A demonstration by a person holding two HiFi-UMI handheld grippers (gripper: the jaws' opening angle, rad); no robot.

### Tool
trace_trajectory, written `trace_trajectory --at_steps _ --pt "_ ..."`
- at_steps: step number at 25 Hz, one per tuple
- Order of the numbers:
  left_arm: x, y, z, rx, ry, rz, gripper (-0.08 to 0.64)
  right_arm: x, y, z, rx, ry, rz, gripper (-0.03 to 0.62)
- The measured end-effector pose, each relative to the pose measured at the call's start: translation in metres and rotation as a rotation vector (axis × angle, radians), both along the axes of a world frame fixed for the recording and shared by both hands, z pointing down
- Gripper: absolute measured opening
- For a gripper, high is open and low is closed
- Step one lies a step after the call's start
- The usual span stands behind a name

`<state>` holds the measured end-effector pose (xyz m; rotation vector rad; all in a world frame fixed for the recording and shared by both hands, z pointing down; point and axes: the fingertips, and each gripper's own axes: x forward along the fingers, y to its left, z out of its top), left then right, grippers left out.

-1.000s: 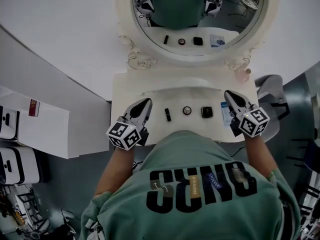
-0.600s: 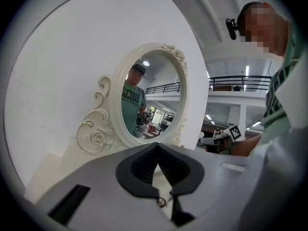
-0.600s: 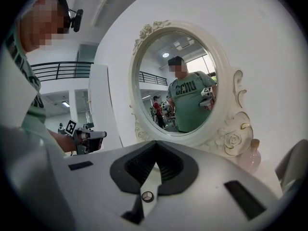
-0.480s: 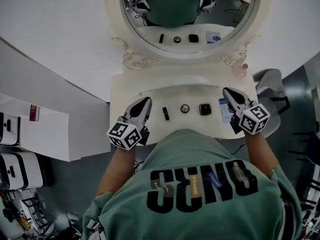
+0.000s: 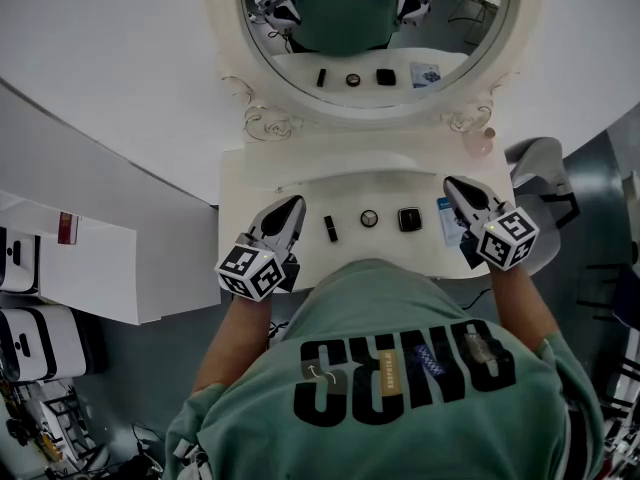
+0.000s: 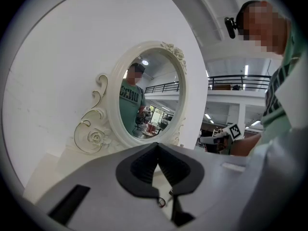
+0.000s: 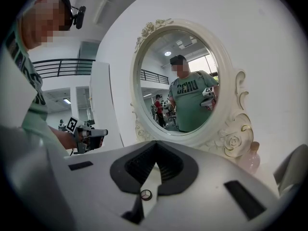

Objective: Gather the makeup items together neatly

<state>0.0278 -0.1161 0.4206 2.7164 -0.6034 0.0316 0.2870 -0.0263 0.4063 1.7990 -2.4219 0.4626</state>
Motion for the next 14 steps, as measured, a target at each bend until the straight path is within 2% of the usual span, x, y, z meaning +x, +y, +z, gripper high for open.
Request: trace_trajectory --at_steps 14 --pt "0.0025 0.0026 -0.0017 -0.006 0.003 0.015 0.009 -0.0022 0.0020 -0.0013 -0.008 0.004 -0.012 -0.006"
